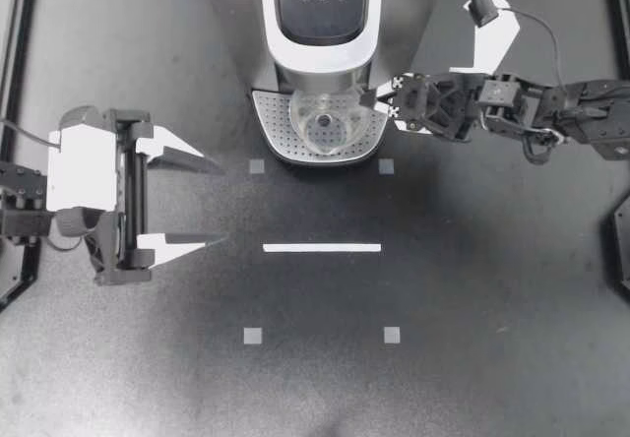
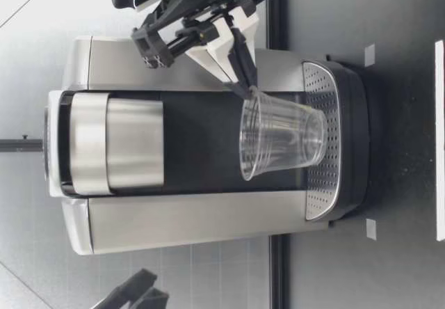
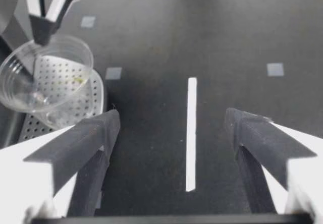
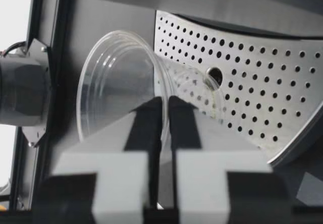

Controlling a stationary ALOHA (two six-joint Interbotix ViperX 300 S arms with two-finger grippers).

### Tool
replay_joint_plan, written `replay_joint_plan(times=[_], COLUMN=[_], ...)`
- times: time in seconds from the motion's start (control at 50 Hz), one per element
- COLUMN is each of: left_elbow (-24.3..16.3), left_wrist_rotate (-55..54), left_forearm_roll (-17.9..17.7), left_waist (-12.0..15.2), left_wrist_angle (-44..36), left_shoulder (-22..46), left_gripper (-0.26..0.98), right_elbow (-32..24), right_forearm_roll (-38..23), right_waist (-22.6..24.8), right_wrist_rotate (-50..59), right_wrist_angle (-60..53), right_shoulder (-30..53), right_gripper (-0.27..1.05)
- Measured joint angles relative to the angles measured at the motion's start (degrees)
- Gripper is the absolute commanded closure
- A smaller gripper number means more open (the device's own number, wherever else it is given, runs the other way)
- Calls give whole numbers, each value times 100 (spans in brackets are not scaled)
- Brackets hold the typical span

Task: Place the coffee capsule inside the capsule container, then place the cup onto the center of the cup tray, then push the 'Hot Water' and 'Travel Mug' buttons.

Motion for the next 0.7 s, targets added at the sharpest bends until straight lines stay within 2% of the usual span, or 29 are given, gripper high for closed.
replay_joint_plan(times=[0.7], left_elbow=[0], left_wrist_rotate=[-9], left_forearm_roll=[-9], left_waist=[0], left_wrist_angle=[-26], left_shoulder=[-35], left_gripper=[-6], right_elbow=[-123], right_forearm_roll=[-53], right_waist=[-105], right_wrist_rotate=[-79], right_wrist_angle=[18], right_shoulder=[97], right_gripper=[60])
